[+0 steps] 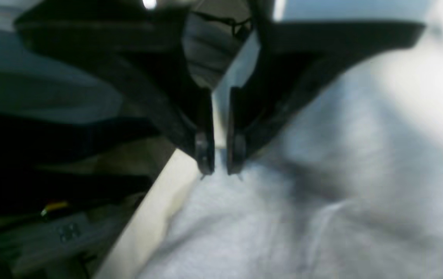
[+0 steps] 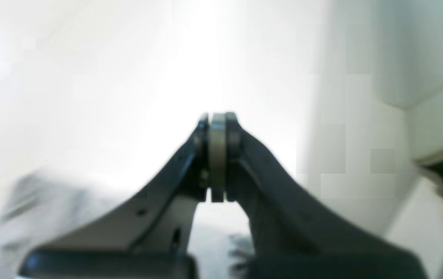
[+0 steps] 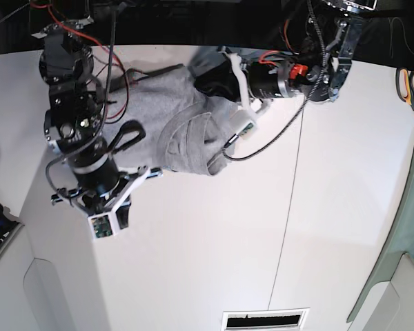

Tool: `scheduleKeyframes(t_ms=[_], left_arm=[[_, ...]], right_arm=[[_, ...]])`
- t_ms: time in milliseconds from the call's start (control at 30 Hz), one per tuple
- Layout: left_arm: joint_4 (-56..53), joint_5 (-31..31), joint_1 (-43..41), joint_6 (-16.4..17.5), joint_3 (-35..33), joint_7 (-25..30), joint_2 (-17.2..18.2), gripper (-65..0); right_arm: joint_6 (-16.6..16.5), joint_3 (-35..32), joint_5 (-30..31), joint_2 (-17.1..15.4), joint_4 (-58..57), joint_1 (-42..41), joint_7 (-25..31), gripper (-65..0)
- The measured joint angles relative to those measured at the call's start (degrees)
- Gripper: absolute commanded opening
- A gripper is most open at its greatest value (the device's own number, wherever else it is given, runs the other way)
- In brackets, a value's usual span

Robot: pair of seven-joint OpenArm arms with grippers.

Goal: Layout the t-shirt on the table in an organized manner, then fold the t-shirt properly
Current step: 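Push the folded stack's sides inward with both grippers to square it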

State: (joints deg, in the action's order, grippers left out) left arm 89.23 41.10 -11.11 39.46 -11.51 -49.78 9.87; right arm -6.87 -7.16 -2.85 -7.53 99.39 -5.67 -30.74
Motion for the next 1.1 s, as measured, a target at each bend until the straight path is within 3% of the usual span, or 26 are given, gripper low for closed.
scheduleKeyframes(t_ms=[100, 233, 300, 367, 700, 933, 1100], left_arm=[[-1.6, -5.7, 0.3, 0.0, -1.8, 4.5, -2.3, -57.7], [-6.7, -8.3, 0.9, 0.0, -1.6, 5.3, -4.5, -57.7], [-9.8, -8.6, 1.9, 0.0, -1.6, 4.8, -4.5, -57.7], [-12.5, -9.2, 3.6, 1.3, -1.4, 5.4, -4.1, -57.7], [-24.5, -10.7, 15.0, -0.1, 2.5, 6.5, -4.3, -57.7], [-34.7, -13.0, 26.2, -0.9, 2.5, 6.5, -4.3, -57.7], [-35.8, -13.7, 28.8, -1.3, 2.5, 6.1, -4.0, -57.7]], right_arm=[[-5.7, 2.4, 4.5, 0.0, -9.6, -4.2, 0.0, -65.0], [-17.7, 2.3, 8.9, 0.1, -22.2, -8.3, 0.3, -65.0], [-20.4, 2.2, 9.7, 0.1, -25.5, -8.8, 0.5, -65.0], [-20.2, 2.2, 9.8, -0.4, -27.0, -8.5, 0.5, -65.0], [-20.6, 2.3, 18.8, -6.5, -24.5, -2.4, -0.1, -65.0], [-20.6, 3.3, 22.5, -6.4, -15.6, 7.0, -1.0, -65.0], [-20.6, 3.3, 22.3, -3.3, -10.0, 11.8, -1.6, -65.0]])
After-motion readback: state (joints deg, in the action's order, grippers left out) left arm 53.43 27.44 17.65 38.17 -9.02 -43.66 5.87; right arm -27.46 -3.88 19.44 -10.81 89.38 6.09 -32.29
